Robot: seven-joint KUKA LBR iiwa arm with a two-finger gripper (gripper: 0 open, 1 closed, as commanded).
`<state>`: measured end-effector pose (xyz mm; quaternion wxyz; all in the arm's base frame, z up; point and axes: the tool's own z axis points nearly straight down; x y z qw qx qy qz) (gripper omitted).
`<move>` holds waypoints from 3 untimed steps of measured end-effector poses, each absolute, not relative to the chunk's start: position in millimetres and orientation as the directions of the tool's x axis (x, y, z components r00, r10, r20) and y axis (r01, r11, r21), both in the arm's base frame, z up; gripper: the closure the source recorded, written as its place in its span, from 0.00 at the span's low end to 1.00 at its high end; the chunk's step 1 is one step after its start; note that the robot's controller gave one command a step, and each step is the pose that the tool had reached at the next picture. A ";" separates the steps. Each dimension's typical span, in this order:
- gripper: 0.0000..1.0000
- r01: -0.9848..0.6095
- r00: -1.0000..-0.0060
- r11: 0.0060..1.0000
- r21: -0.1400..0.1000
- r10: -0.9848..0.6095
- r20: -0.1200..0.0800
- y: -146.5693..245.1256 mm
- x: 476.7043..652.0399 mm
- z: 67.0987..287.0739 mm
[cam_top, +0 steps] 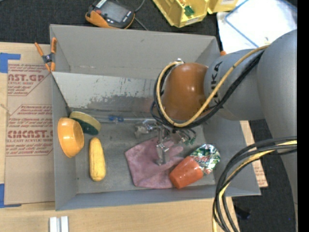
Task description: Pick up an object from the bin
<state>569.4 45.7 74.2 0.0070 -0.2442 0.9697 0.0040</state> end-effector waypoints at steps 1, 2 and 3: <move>0.00 -0.638 -0.770 0.770 -0.003 -0.638 -0.018 53.9 591.1 70.3; 0.00 -0.568 -0.823 0.823 0.002 -0.568 -0.019 58.8 586.4 70.4; 1.00 -0.665 -0.746 0.747 -0.002 -0.665 -0.019 39.4 589.2 74.6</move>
Offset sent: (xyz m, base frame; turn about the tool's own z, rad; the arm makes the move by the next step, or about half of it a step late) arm 0.0163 0.0121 -0.0042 -0.1114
